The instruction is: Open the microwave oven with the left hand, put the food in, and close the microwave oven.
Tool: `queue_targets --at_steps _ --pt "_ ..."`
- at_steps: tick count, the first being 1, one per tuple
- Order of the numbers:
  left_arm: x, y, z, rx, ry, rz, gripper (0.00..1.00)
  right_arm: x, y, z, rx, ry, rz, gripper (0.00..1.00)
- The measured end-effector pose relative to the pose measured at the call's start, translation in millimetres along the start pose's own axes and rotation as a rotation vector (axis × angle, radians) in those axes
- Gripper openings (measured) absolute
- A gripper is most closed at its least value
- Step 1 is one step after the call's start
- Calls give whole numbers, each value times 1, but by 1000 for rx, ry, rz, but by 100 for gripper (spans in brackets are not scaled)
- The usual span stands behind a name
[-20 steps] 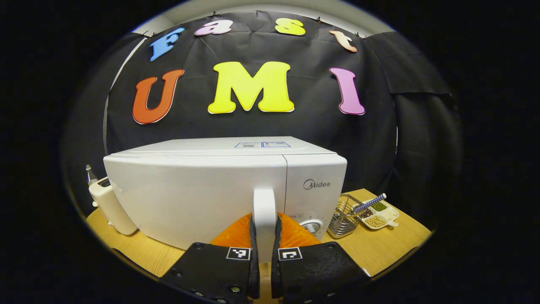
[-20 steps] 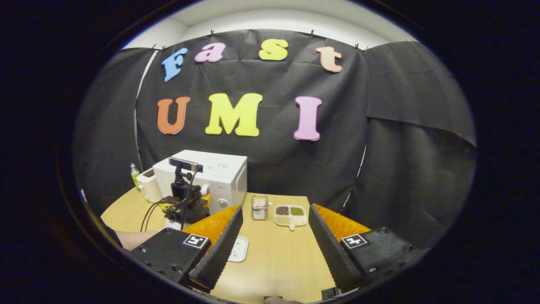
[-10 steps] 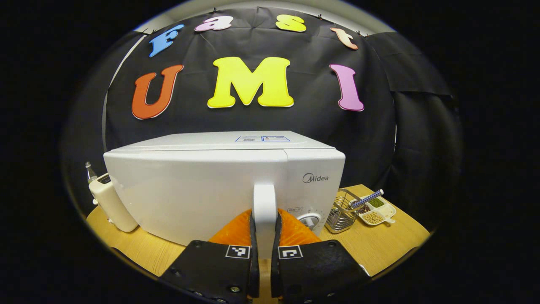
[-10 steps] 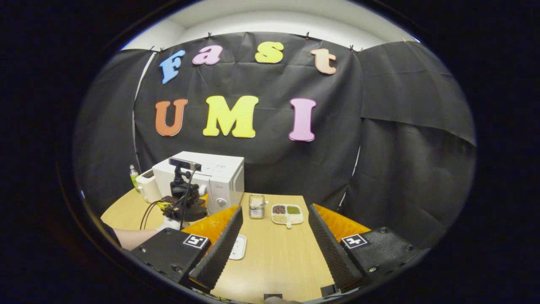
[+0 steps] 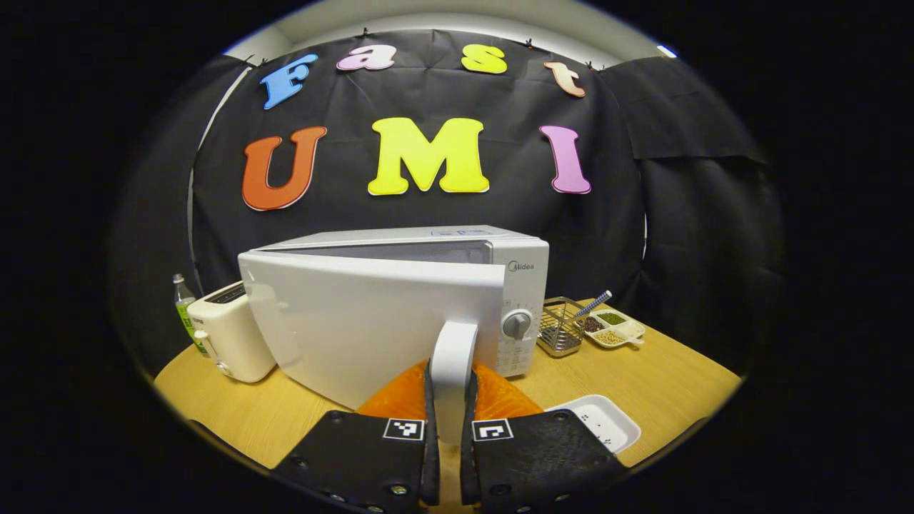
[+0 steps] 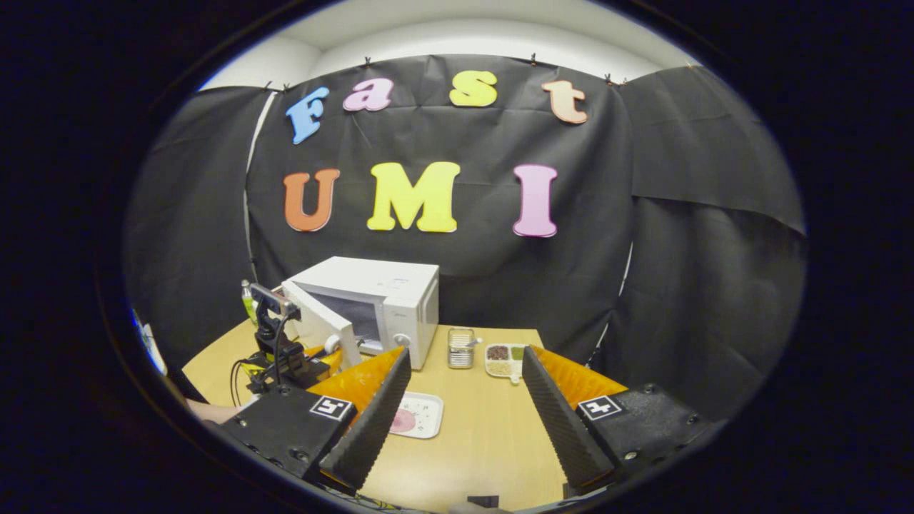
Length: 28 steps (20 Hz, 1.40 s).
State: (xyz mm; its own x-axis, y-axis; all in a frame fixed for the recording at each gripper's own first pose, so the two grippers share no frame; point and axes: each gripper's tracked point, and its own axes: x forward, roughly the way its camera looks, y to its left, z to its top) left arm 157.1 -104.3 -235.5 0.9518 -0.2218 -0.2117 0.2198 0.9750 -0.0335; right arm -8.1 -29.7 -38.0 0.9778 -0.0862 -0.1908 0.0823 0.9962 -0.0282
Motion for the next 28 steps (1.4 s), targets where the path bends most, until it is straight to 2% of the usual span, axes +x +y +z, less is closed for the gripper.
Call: queue_targets --at_steps 1,4,5,9,10,11,13,15,16,22,28 --pt "-12 5 -2 9 7 18 12 -2 5 -1 -6 -2 10 100" --pt "-41 28 -10 16 22 69 14 -10 24 -3 -22 -6 45 100" --pt "-50 34 -11 9 23 78 18 -13 26 -2 -27 -16 52 100" --pt "-73 61 -11 61 19 124 22 -19 38 -9 -28 -19 80 100" --pt "-76 68 -11 56 17 128 40 -21 43 -11 -23 -13 90 100" --pt "-81 73 -9 45 14 135 49 -23 45 -13 -19 -13 97 100" --pt "-88 84 -9 36 21 151 83 -25 51 -18 -24 -12 102 100" --pt "-99 89 -10 45 28 165 87 -27 54 -22 -20 -9 109 100" --pt "-105 94 -10 52 30 176 95 -28 56 -24 -15 -7 112 100" --pt "-145 134 -18 51 43 248 95 -24 66 -40 -18 6 127 100" --pt "-193 195 -20 42 48 376 95 -3 72 -69 -35 60 151 100"
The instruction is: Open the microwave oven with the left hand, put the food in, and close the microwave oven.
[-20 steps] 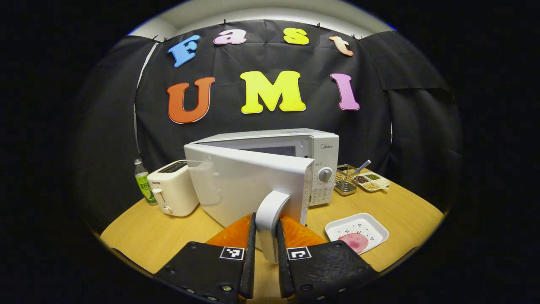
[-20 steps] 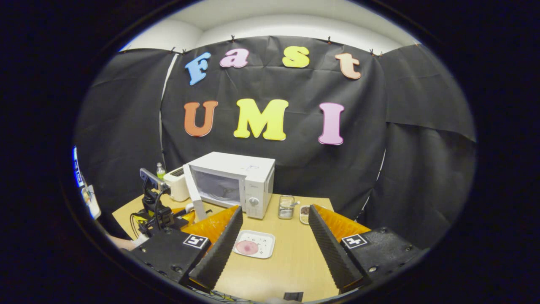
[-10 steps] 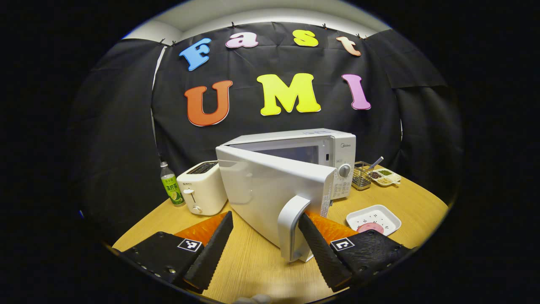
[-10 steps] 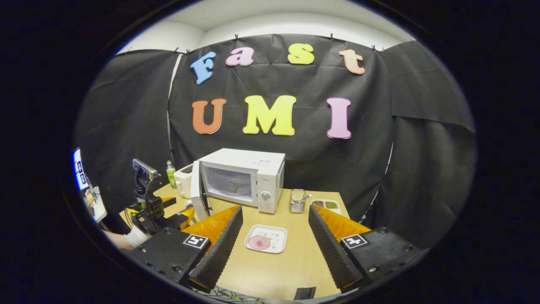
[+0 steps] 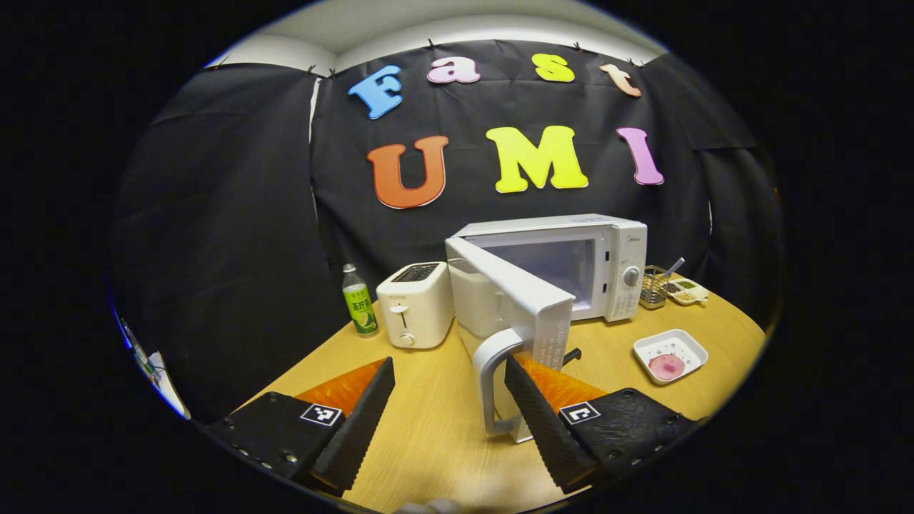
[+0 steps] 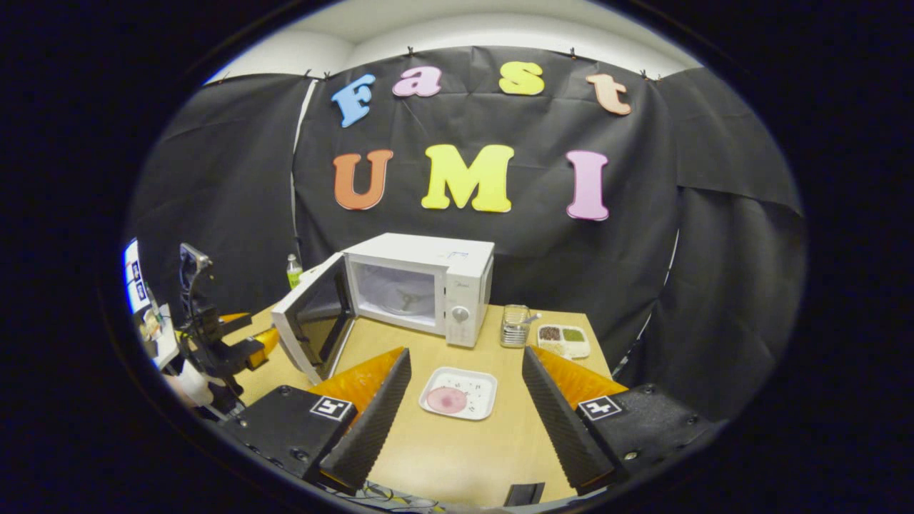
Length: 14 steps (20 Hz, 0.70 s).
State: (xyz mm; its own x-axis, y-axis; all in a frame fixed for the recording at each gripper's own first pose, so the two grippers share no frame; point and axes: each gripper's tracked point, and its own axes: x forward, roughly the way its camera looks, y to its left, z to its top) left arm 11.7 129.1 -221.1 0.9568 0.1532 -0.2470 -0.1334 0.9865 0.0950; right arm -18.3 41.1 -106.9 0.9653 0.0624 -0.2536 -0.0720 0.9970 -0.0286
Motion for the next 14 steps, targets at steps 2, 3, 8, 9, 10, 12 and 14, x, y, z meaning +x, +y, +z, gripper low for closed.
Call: queue_targets --at_steps 2,3,8,9,10,12,14 --pt "-4 24 -3 0 9 53 95 12 -2 -12 2 24 9 100" --pt "-6 32 -2 6 12 74 95 19 -6 -20 -2 42 5 100" --pt "-30 50 3 11 23 116 95 64 -24 -65 22 152 23 92" --pt "-37 45 3 5 25 112 95 74 -26 -73 27 173 25 92" --pt "-42 38 4 4 25 103 95 84 -29 -81 30 189 29 99" --pt "-50 19 8 10 29 85 95 107 -36 -101 38 240 34 97" --pt "-54 -2 15 1 31 60 95 129 -43 -125 49 299 50 94"
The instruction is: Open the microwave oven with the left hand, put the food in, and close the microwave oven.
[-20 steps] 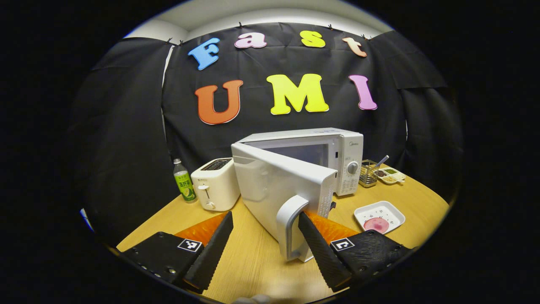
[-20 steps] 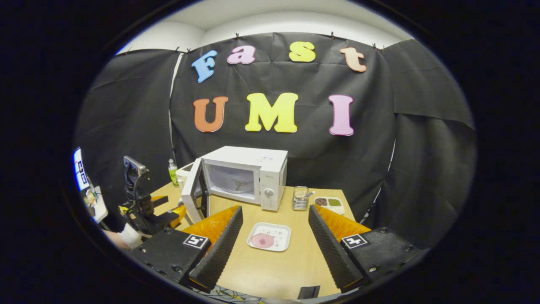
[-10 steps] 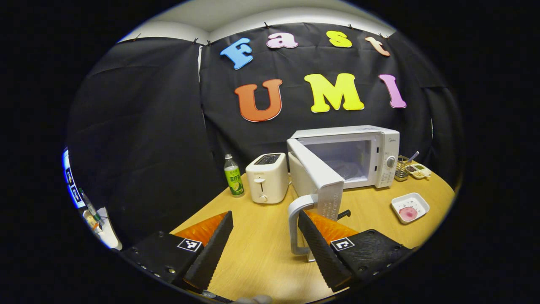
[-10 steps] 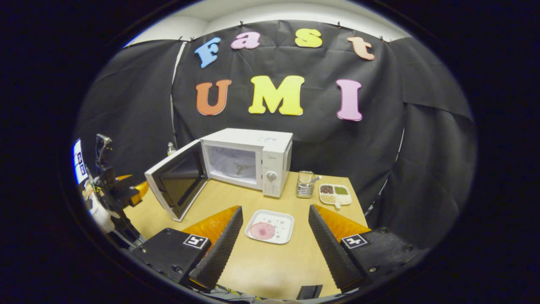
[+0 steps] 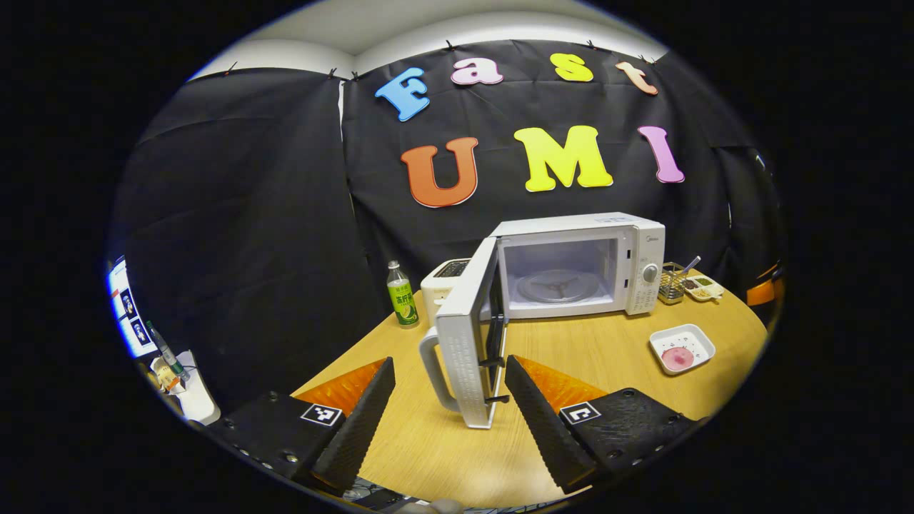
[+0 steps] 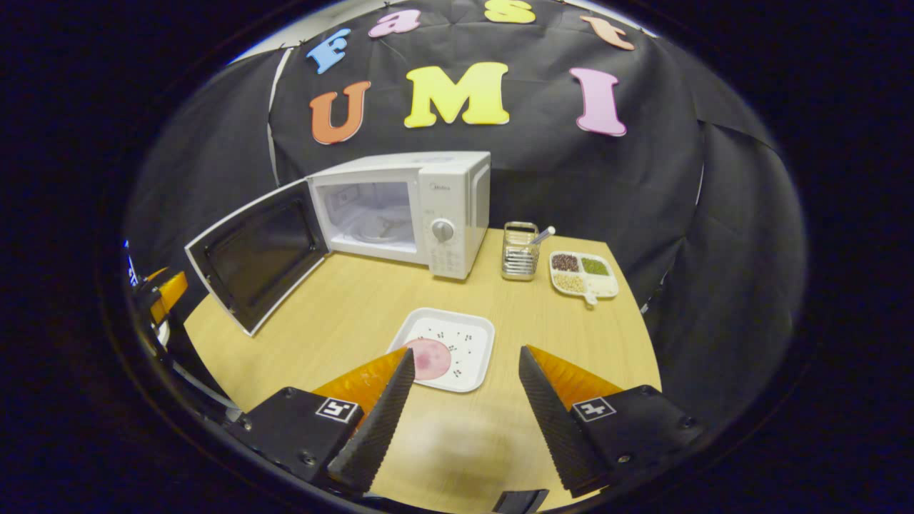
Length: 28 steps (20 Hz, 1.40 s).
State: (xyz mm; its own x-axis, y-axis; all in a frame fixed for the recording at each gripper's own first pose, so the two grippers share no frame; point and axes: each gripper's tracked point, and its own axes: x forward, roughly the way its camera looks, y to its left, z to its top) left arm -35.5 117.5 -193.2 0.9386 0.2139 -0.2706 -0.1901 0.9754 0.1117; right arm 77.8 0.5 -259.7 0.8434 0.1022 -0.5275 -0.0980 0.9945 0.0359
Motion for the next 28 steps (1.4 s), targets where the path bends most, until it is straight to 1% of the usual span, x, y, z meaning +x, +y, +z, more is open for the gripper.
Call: queue_targets --at_steps 1,2,5,6,7,8,9,10,11,12,13,14,15,16,17,18,19,20,21,22,25,28 --pt "-2 -13 6 -5 -3 -18 95 18 -3 -10 10 38 12 93" --pt "-5 -25 14 -6 -6 -33 95 32 -7 -18 29 77 27 89" --pt "-11 -55 39 -12 -29 -63 95 71 -11 -45 119 192 80 82" --pt "-14 -64 48 -21 -37 -72 95 81 -12 -52 144 226 98 75" --pt "-16 -72 57 -27 -43 -76 95 92 -16 -58 164 253 107 73" --pt "-17 -79 65 -28 -50 -76 95 99 -16 -62 182 274 121 56" --pt "-19 -84 73 -23 -59 -74 95 106 -14 -64 196 289 135 64" --pt "-21 -88 80 -18 -67 -73 95 111 -12 -65 202 299 152 49" --pt "-22 -91 84 -8 -72 -66 95 114 -14 -69 201 313 152 58" --pt "-23 -94 87 2 -73 -61 95 119 -13 -73 211 330 156 37" --pt "-24 -94 88 9 -72 -55 95 122 -12 -76 228 346 159 34" --pt "-26 -95 88 11 -71 -48 95 123 -11 -82 245 376 160 27" --pt "-27 -96 89 13 -73 -44 95 127 -14 -78 251 362 143 36" --pt "-27 -96 88 14 -67 -39 95 125 -17 -81 250 386 135 21" --pt "-26 -94 85 14 -54 -34 95 125 -20 -79 262 404 113 20" --pt "-25 -93 83 11 -51 -31 95 126 -20 -83 287 403 86 11" --pt "-26 -92 84 7 -52 -28 95 128 -20 -81 287 412 85 9" --pt "-27 -90 81 3 -48 -25 95 130 -20 -82 277 420 89 5" --pt "-25 -88 79 -3 -46 -26 95 127 -19 -82 271 425 85 12" --pt "-23 -87 78 -6 -44 -30 95 128 -19 -82 272 422 81 4" --pt "-17 -81 72 5 -44 -52 95 127 -19 -82 283 428 58 4" --pt "-7 -72 78 34 -73 -101 95 121 -14 -79 337 421 36 4"
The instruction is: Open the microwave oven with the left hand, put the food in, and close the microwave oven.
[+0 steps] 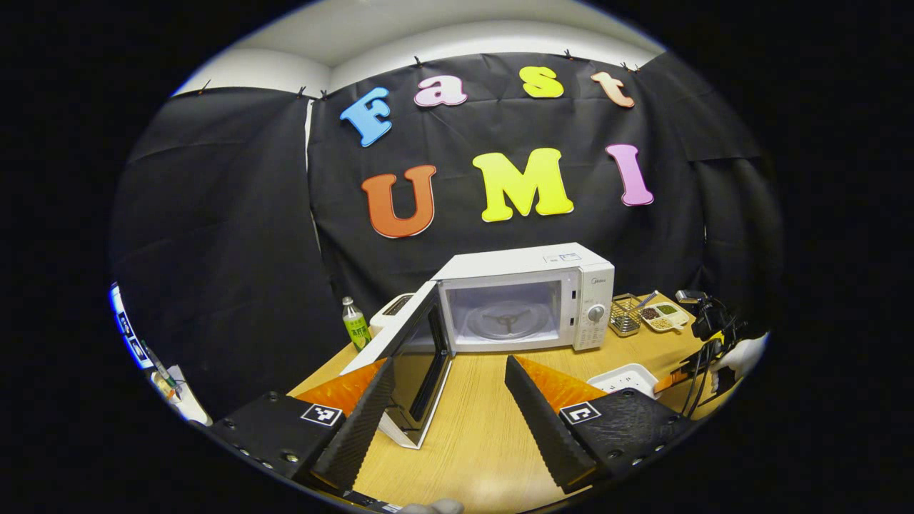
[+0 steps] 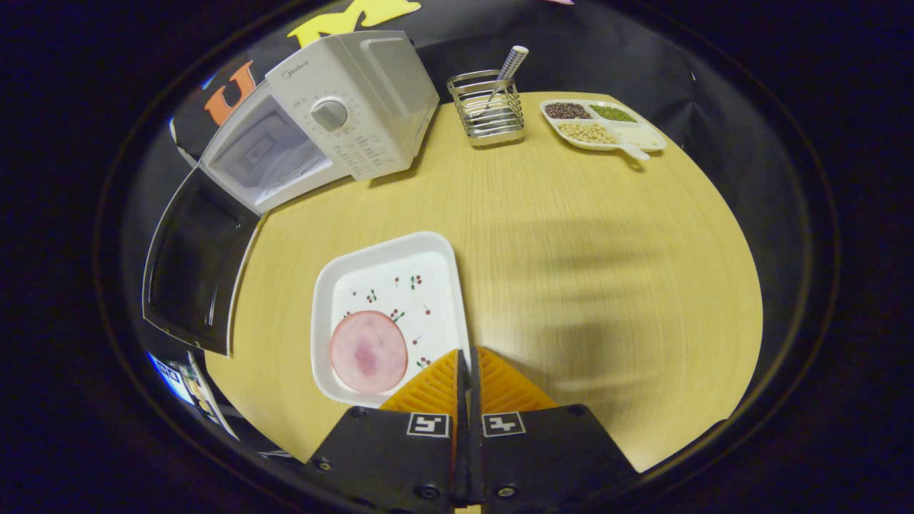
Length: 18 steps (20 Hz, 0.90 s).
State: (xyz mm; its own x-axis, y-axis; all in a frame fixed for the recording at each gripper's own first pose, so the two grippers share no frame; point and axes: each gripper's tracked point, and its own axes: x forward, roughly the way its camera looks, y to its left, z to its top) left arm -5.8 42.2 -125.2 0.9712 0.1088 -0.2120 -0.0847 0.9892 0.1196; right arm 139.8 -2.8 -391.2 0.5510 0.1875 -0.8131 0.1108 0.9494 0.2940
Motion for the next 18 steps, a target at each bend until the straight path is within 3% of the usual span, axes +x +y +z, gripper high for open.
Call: queue_targets --at_steps 4,8,14,15,16,18 --pt "13 14 -8 7 -8 -77 95 -19 22 10 17 -88 12 4" --pt "20 26 -23 -13 29 -97 95 -26 57 16 64 -130 65 4" --pt "20 31 -20 -27 45 2 95 -31 109 38 156 -185 235 4" --pt "19 32 -17 -29 42 26 95 -34 118 45 168 -198 263 0" --pt "17 29 -14 -31 35 36 95 -38 125 52 178 -213 285 4" --pt "15 22 -10 -29 28 40 95 -45 146 64 209 -242 327 0"
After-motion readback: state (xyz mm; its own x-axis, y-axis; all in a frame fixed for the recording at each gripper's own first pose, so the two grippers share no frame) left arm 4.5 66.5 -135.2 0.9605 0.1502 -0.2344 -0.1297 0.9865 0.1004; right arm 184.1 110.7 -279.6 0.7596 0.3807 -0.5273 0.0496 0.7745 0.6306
